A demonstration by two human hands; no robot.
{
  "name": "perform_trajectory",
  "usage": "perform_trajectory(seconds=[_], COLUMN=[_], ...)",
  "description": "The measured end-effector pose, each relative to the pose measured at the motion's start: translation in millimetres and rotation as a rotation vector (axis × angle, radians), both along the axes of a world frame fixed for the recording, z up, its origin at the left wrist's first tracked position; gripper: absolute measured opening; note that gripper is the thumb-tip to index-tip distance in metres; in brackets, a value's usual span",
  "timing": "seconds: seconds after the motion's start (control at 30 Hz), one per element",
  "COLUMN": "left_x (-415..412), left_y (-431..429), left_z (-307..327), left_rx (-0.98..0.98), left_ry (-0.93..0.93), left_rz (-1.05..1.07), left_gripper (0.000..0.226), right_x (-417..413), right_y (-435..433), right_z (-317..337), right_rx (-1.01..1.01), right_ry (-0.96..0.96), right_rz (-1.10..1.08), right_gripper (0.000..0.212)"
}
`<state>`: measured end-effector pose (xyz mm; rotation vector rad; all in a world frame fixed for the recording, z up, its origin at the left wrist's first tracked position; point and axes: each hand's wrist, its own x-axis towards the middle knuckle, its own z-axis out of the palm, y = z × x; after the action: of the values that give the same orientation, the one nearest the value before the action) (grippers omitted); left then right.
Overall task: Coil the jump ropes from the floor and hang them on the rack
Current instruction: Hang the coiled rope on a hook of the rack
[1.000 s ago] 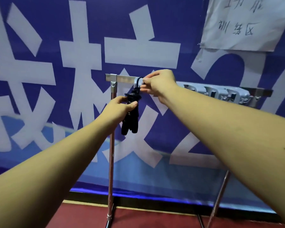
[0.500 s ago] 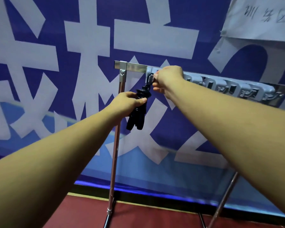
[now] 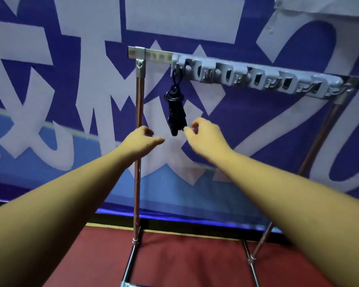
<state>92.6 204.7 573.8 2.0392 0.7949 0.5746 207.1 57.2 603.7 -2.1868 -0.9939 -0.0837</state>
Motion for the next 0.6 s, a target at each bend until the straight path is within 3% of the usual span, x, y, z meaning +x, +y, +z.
perform_trajectory(seconds=[0.07,0.17,0.6], left_x=[-6,-14,-69], left_y=[-10,-29,-123], left_z=[-34,-92,-368], left_rx=[0.018,0.048,-0.081], left_ry=[0.095,0.249,0.763], left_rz=[-0.028,-0.074,-0.304], left_gripper=[0.035,0.022,0.024], right_x=[3,0,-56], right_y=[-17,-45,-153], right_z=[-57,-143,-426], right_rx=[-0.127,-0.322,-0.586], right_ry=[0.001,0.050,0.533], right_rz=[-0.020,-0.067,-0.167], right_gripper=[0.044,0.052,0.034])
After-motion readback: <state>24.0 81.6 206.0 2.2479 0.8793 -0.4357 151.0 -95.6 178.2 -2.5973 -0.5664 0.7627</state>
